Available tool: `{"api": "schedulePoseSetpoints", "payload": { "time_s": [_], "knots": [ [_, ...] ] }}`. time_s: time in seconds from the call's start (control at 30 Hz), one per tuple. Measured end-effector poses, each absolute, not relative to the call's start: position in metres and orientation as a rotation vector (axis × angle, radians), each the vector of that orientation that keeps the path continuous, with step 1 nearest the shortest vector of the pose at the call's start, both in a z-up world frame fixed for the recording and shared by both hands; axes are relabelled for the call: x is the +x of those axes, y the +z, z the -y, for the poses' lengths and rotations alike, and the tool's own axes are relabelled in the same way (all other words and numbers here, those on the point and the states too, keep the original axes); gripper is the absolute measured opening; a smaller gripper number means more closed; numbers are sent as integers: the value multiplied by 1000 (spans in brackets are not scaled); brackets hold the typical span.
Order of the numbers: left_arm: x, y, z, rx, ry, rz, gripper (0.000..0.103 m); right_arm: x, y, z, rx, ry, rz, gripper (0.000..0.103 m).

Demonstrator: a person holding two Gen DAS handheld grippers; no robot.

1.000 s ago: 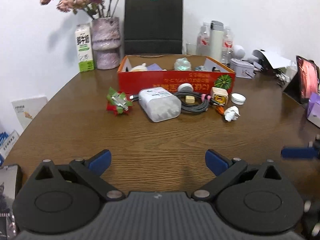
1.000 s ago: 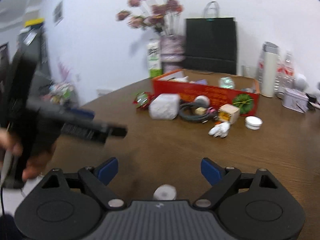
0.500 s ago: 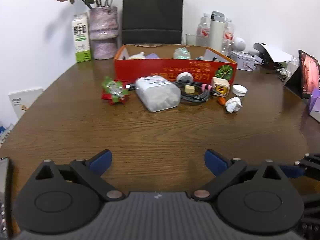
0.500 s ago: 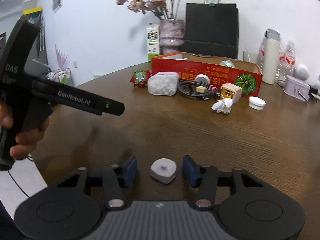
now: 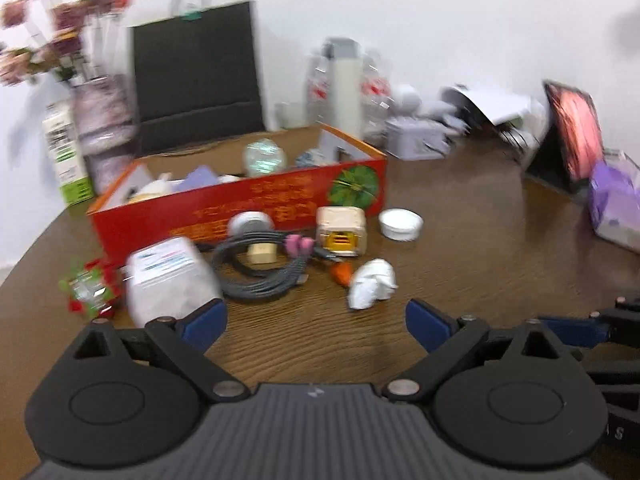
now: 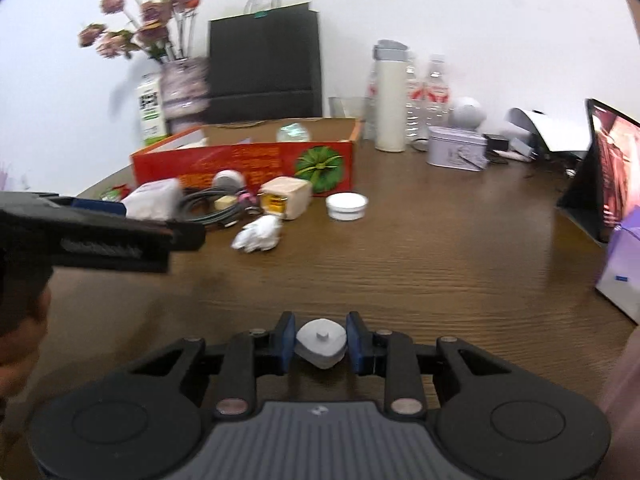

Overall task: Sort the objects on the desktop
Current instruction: 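Grasp the white crumpled tissue with the left gripper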

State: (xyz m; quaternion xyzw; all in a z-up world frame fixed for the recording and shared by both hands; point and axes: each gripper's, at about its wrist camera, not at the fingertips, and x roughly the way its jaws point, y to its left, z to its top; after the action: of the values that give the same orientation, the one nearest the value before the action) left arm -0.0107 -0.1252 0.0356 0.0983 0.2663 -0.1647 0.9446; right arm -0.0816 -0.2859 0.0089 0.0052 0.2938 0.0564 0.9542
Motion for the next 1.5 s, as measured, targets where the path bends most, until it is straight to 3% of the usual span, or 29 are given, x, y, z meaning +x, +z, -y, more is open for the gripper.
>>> {"api": "schedulePoseSetpoints", "payload": {
  "time_s": [0.17,0.3,0.33,0.37,0.4,0.87,1.5],
  "knots": [
    [10,31,147,207,-375,-603,70,-80,5,286,3,125,-594,26],
    [24,31,157,173,-400,-620,63,-78,5,292,32,130,-601,26],
    [29,31,160,158,-412,-630,49,-78,4,291,34,135,-606,26],
    [33,30,161,149,-424,-653,13,-77,4,290,33,137,-611,26],
    [39,28,164,143,-427,-703,4,-77,3,290,28,139,-612,26],
    [-43,70,76,24,-316,-696,4,-87,4,280,23,190,-607,26],
    [-54,75,39,0,-237,-681,4,-93,10,245,11,266,-596,26]
  ]
}}
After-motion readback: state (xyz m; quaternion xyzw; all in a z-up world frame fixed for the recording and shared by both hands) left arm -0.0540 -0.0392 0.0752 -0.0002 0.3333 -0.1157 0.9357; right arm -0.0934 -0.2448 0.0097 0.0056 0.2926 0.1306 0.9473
